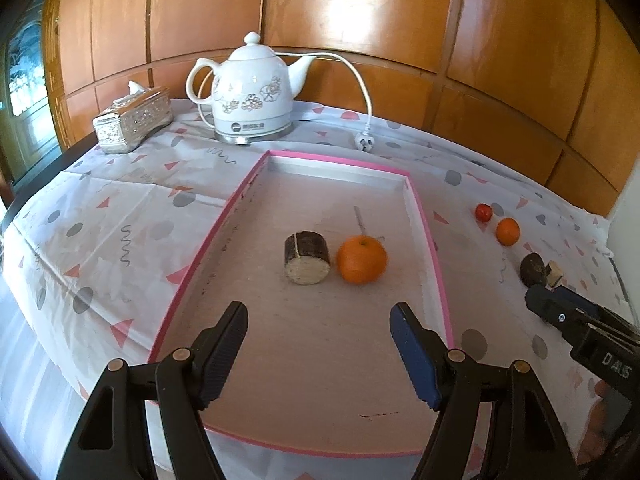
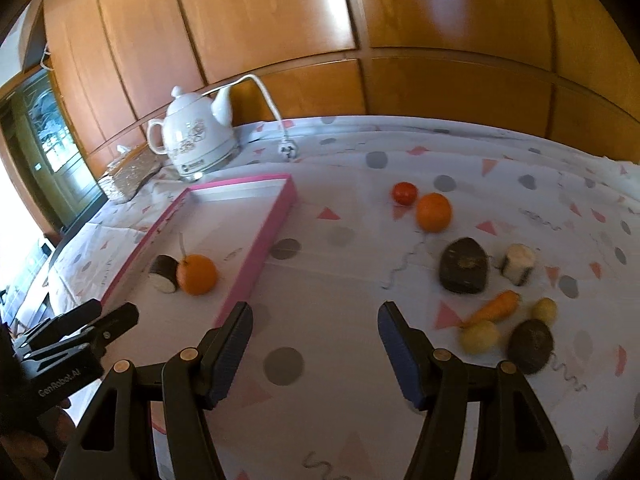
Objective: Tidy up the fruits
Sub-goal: 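Grasp the dark round beet with the right tool while the left tool reaches for the potato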
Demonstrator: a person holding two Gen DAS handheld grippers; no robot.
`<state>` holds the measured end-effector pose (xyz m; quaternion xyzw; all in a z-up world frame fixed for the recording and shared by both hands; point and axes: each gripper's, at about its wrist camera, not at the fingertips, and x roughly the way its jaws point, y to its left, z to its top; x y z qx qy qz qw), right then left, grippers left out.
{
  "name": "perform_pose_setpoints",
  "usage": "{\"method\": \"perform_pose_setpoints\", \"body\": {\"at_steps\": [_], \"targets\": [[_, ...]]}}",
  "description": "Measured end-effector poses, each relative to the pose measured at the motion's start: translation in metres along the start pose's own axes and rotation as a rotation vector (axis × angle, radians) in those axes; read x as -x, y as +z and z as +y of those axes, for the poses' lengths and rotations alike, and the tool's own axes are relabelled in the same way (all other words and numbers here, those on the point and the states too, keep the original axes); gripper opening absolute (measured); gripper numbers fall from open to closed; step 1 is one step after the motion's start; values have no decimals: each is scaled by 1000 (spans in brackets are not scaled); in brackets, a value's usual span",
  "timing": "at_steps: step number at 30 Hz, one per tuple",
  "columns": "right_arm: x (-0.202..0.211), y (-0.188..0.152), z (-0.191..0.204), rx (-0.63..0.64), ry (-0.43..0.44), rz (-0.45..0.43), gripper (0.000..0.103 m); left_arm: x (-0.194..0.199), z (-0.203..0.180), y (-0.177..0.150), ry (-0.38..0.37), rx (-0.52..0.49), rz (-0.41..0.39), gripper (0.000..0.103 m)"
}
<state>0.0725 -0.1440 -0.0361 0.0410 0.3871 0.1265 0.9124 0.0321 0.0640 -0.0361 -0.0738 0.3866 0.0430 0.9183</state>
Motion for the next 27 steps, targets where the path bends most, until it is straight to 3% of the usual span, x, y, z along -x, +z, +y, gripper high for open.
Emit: {"method": "perform_pose_setpoints", "body": {"at_steps": [7,17,27], "targets": [[14,-7,-37,-49,-85,-12,66,1,-14,-1,-50,-46,4,74],[39,-26,-124,-164,-262,2,66,2,-50,-2,-139,-141,7,74],[36,-44,-168,-266,-315,32,61,-3,-85,-12,-238,-253,53,70]]}}
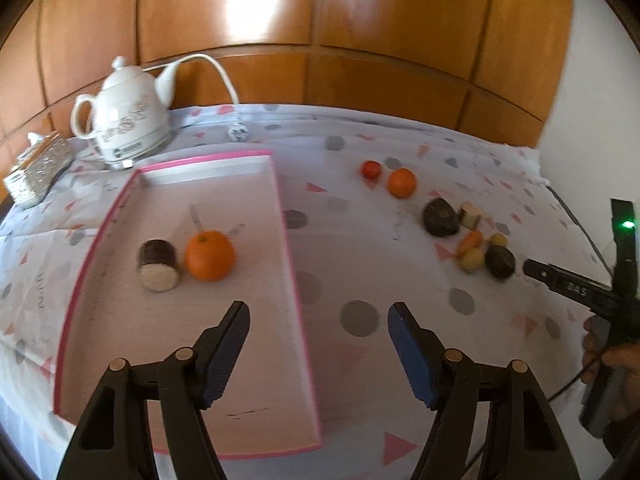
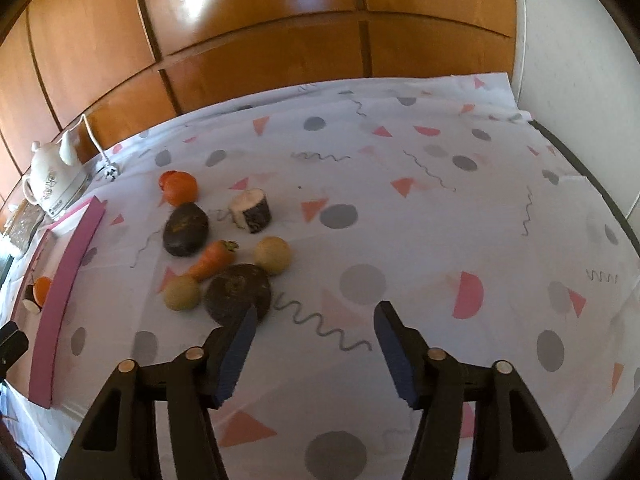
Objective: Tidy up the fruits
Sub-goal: 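Grasp the dark round beet with the right tool while the left tool reaches for the potato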
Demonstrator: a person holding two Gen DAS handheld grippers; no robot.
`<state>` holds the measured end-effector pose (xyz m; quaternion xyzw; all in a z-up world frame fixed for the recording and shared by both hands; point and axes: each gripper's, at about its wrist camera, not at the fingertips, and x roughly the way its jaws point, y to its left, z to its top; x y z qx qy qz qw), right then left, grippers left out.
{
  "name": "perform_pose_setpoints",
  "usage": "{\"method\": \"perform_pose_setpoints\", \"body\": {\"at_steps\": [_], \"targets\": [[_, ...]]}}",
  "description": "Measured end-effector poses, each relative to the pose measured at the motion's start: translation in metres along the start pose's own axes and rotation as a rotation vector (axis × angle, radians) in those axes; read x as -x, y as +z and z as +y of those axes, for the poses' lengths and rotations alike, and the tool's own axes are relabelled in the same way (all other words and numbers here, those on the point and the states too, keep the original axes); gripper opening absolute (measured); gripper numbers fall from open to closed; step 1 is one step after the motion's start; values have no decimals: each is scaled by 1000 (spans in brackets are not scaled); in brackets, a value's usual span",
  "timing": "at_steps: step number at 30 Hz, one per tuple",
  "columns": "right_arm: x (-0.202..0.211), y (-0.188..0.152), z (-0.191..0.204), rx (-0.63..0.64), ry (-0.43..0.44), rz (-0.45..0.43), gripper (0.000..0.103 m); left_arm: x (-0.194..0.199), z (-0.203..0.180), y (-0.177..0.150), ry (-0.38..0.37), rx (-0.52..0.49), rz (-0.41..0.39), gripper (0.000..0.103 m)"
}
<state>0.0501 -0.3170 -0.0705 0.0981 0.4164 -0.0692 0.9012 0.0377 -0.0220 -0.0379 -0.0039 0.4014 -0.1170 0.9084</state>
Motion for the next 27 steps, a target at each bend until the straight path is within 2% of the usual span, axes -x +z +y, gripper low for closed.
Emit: {"method": "perform_pose_setpoints", "body": {"at_steps": [3,7,9,13,19,25,27], "targets": [[-2,-1,-4,-1,5,6,56,-6,-9,1,-29,-16,21,69],[-3,-3,0,22,61,13,51,-15,-19,3,-47,-31,43,67],[-4,-4,7,48,100,26,51,-17,-23,4,-61,-34,55,66],[-8,-10,16,80,123,40,51,-21,-28,3,-60,-53,63,66],[-14,-10,27,134,120,37,53,-29,-35,6,-82,-58,84,66],[-27,1,35,177,116,26,58,-38,-43,11,-126,-49,109,61],[-30,3,39,189,117,24,58,-41,-45,12,-143,-47,117,56]]}}
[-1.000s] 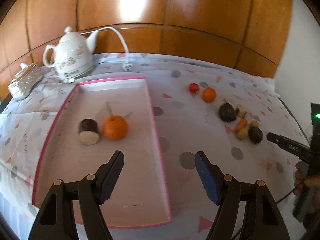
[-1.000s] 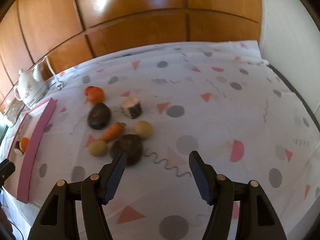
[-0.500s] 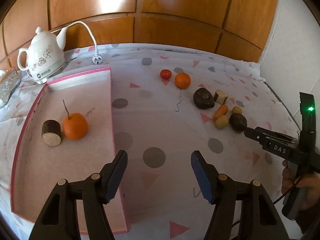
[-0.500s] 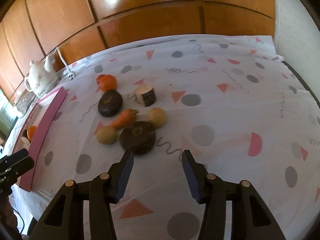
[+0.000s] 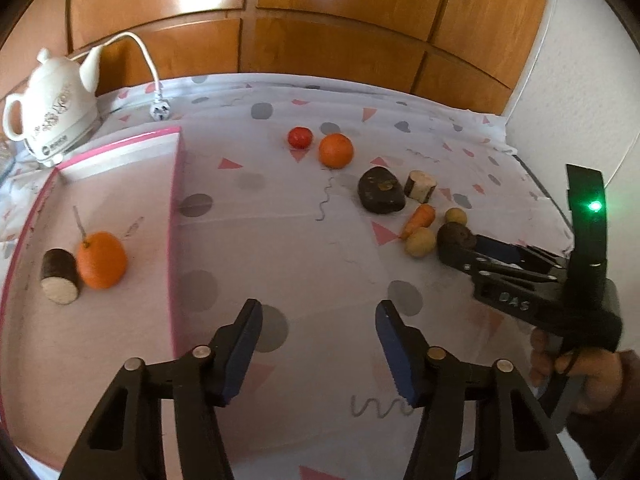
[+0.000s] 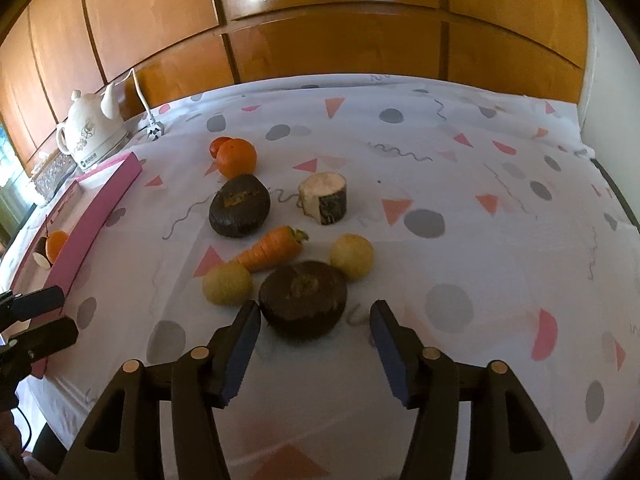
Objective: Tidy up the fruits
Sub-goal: 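Grasp the dark round beet with the right tool while the left tool reaches for the potato, then grasp the yellow potato with the left tool and drop it in the tray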
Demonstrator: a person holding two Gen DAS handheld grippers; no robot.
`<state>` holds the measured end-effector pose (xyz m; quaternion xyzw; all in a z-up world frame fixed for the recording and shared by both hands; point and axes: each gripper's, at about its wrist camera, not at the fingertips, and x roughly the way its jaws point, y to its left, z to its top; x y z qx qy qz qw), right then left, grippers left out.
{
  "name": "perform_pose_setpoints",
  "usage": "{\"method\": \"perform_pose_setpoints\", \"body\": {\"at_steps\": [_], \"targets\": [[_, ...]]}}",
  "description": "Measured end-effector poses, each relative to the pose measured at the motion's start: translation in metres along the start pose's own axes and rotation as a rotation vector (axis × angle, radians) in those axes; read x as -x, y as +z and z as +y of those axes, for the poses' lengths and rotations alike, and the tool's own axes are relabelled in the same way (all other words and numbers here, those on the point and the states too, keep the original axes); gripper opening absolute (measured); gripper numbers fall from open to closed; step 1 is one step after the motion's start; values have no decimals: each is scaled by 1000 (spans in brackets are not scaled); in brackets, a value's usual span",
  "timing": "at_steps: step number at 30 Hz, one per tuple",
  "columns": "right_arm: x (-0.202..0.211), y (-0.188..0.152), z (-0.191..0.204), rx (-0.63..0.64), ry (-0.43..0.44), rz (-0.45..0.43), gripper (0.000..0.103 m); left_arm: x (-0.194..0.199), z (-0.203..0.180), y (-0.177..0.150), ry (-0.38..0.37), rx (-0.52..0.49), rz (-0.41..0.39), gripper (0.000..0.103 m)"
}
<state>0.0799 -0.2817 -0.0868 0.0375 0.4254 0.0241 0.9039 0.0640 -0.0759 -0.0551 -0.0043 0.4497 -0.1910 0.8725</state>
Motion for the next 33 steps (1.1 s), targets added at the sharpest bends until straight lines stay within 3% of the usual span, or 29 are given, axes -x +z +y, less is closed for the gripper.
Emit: {"method": "perform_pose_setpoints", "body": {"at_steps": [4,6,13,26,29,33], "targets": [[-2,1,0,13,2,-12,46,-8,-11,7,-40,-21,11,46],[0,-2,-2,19,-7,-18,46,-14,-18,11,-68,-33,21,37],[11,-17,-14,46,-27,-50,46,-40,-46,29,-123,-55,54,37],[12,-25,-24,12,19,-105,47,-85,-80,45,-102,-73,102,37],[12,-25,-24,15,21,-108,47,-87,-85,44,-83,-103,81,27],[12,-25,-23,27,16,-106,47,-77,-78,38,-62,-97,49,27]]}}
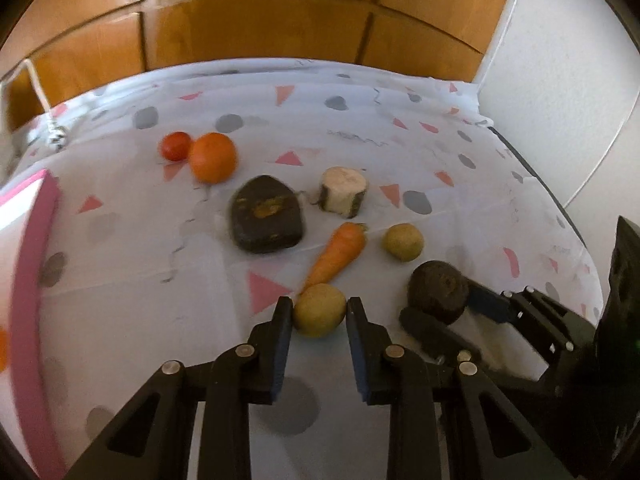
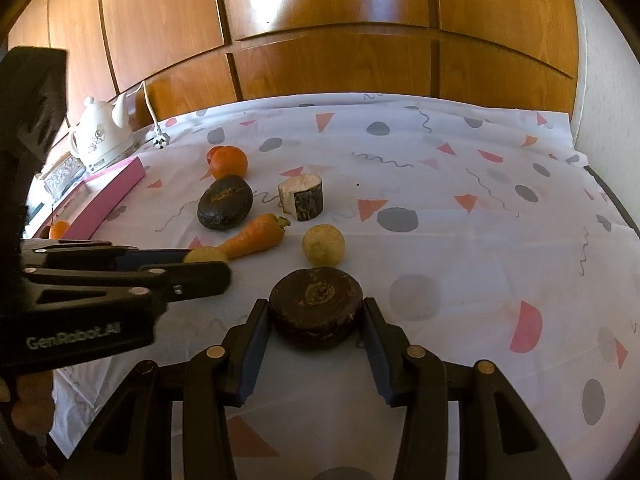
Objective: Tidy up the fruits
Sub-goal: 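Grasp the yellow potato with the left tool and drop it in the tray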
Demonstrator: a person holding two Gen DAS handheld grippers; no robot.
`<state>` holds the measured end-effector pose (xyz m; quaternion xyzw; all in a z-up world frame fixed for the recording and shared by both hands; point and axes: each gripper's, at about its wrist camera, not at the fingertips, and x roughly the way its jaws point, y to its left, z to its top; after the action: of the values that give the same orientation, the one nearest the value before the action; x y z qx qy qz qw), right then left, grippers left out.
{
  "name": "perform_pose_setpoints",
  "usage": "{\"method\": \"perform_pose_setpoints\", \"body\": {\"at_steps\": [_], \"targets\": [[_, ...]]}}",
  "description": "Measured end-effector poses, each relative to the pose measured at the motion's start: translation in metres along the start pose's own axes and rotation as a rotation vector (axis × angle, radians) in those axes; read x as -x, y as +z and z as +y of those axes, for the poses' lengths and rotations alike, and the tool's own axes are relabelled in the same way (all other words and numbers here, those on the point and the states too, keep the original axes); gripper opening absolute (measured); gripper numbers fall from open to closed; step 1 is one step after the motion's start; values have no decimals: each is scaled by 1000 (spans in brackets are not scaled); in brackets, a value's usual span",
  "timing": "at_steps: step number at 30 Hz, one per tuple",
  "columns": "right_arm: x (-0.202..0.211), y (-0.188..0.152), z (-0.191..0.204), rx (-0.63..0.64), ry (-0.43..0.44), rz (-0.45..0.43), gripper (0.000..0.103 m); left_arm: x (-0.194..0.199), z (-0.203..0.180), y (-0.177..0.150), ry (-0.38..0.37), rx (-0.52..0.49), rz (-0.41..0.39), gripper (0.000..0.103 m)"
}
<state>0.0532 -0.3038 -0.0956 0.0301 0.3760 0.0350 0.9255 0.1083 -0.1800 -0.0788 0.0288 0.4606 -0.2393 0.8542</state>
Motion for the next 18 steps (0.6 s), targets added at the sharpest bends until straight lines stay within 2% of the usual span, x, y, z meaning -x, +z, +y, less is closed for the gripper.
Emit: {"method": "perform_pose_setpoints", "body": {"at_steps": [2,4,7,18], "targets": [[0,0,0,2,-1,2,47,13,6,-9,25,-13,-34,27],[0,1,0,4,-1,8,47,24,18,-22,86,-22,-59,27],[-1,1,1,5,-6,18,47,27,38,-37,129,15,-58,28],[-2,0,10,50,-58,11,46,26,38,-48,151,-41,-119,27]]}}
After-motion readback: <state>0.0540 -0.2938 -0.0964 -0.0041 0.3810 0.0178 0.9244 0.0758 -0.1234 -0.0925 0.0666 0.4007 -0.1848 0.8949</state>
